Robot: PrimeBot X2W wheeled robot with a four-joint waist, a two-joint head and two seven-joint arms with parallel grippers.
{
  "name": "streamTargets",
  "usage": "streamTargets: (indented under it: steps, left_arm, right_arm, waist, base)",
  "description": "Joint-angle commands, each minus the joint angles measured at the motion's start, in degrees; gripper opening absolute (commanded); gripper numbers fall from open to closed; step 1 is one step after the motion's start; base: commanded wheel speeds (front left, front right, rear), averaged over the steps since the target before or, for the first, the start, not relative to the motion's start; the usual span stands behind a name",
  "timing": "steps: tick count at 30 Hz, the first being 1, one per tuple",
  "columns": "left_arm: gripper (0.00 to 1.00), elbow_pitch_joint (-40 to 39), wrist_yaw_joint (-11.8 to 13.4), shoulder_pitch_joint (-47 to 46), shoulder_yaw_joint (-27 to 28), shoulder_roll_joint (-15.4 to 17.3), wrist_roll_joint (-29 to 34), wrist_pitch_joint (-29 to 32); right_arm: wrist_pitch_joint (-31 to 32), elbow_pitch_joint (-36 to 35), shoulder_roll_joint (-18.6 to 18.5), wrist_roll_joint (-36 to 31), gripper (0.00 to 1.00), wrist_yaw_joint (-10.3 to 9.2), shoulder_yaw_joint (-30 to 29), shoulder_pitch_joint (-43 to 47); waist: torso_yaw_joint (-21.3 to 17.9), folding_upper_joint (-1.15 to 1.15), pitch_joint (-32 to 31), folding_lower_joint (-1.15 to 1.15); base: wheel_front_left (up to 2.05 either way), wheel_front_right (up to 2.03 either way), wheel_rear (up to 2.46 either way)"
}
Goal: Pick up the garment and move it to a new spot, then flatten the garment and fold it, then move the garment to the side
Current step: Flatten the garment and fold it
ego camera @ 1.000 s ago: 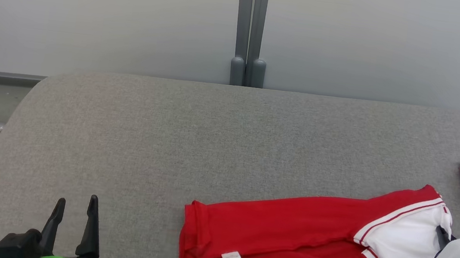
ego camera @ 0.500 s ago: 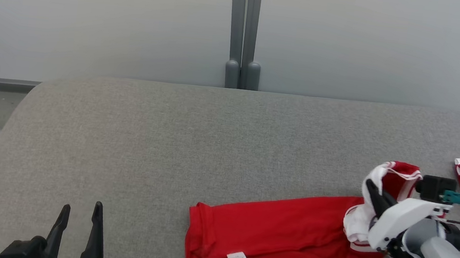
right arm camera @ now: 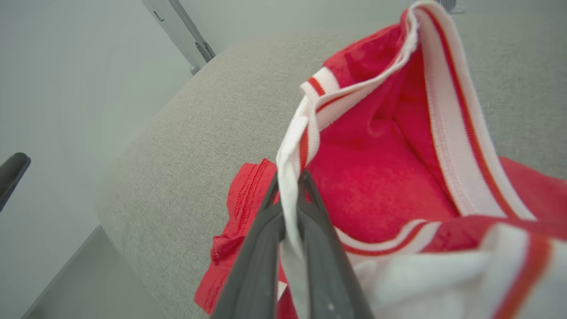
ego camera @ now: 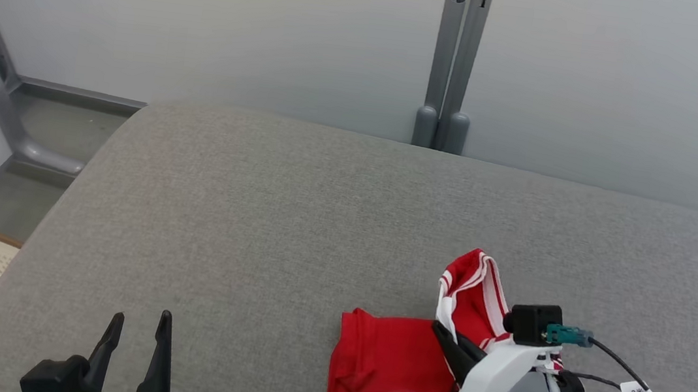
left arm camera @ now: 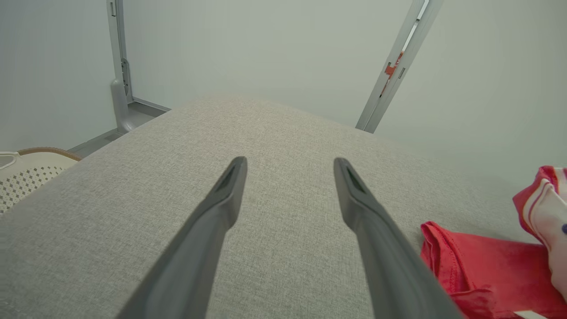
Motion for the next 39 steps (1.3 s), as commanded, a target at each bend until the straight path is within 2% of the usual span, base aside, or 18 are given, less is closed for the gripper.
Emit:
streamTargets:
  steps: [1,11,12,13,14,15,16,23,29,34,39]
  left_arm:
    - [1.00,0.21,-0.40,-1.24,-0.31,-0.19,-0.22,-0.12]
    - [1.00,2.16,-0.87,-2.48,-1.22,-0.68,-0.68,-0.25]
    - [1.00,2.33,-0.83,-2.49,-1.22,-0.69,-0.75,-0.26]
    - [1.00,2.51,-0.81,-2.56,-1.18,-0.71,-0.80,-0.28]
    - [1.00,2.63,-0.82,-2.66,-1.16,-0.72,-0.80,-0.30]
    - [1.00,2.77,-0.87,-2.79,-1.12,-0.68,-0.88,-0.32]
    - [1.00,2.88,-0.90,-2.85,-1.04,-0.61,-0.93,-0.33]
    - [1.00,2.81,-0.49,-1.88,-0.12,0.06,-1.15,-0.44]
    - [1.00,1.99,-0.17,-0.72,0.64,0.09,-1.10,-0.39]
    - [1.00,1.38,-0.06,0.05,0.97,-0.30,-0.96,-0.43]
    - [1.00,1.17,-0.28,0.16,1.07,-0.49,-0.73,-0.43]
  right_arm:
    - [0.37,-0.54,1.03,-0.66,0.00,0.04,-0.41,0.53]
    - [0.34,3.17,5.25,-3.85,0.00,0.03,-0.14,-1.37]
    - [0.28,3.86,5.46,-3.62,0.26,0.03,0.03,-1.46]
    - [0.12,4.66,5.66,-3.01,0.35,0.03,0.48,-1.55]
    - [0.10,5.19,5.82,-2.60,0.38,0.03,1.08,-1.68]
    - [-0.05,5.49,5.99,-1.96,0.85,0.03,1.87,-1.86]
    - [-0.39,5.48,6.06,-1.26,1.00,0.03,2.45,-2.02]
    - [-4.40,0.17,5.95,4.38,1.00,0.03,5.01,-3.46]
    - [-6.61,-8.35,-0.30,6.32,1.00,0.03,2.43,-3.12]
    - [-8.27,-10.17,-5.87,1.83,1.00,0.03,-4.93,-1.03]
    - [-10.15,-7.30,-8.16,-4.57,1.00,0.03,-14.27,2.49]
  waist:
    - [2.29,0.00,-0.02,0.00]
    - [2.97,0.00,0.84,0.00]
    - [2.94,0.00,0.89,0.00]
    - [2.87,0.00,0.94,0.00]
    - [2.81,0.00,0.98,0.00]
    - [2.67,0.00,0.99,0.00]
    - [2.50,0.00,0.97,0.00]
    - [-0.62,0.00,0.04,0.00]
    - [-4.19,0.00,-0.77,0.00]
    - [-6.98,0.00,-1.02,0.00]
    - [-8.10,0.00,-0.87,0.00]
  base:
    - [0.00,0.00,0.00]
    - [0.00,0.00,0.00]
    - [0.00,0.00,0.00]
    - [0.00,0.00,0.00]
    - [0.00,0.00,0.00]
    - [0.00,0.00,0.00]
    - [0.00,0.00,0.00]
    - [0.00,0.00,0.00]
    - [0.00,0.00,0.00]
    - [0.00,0.00,0.00]
    - [0.00,0.00,0.00]
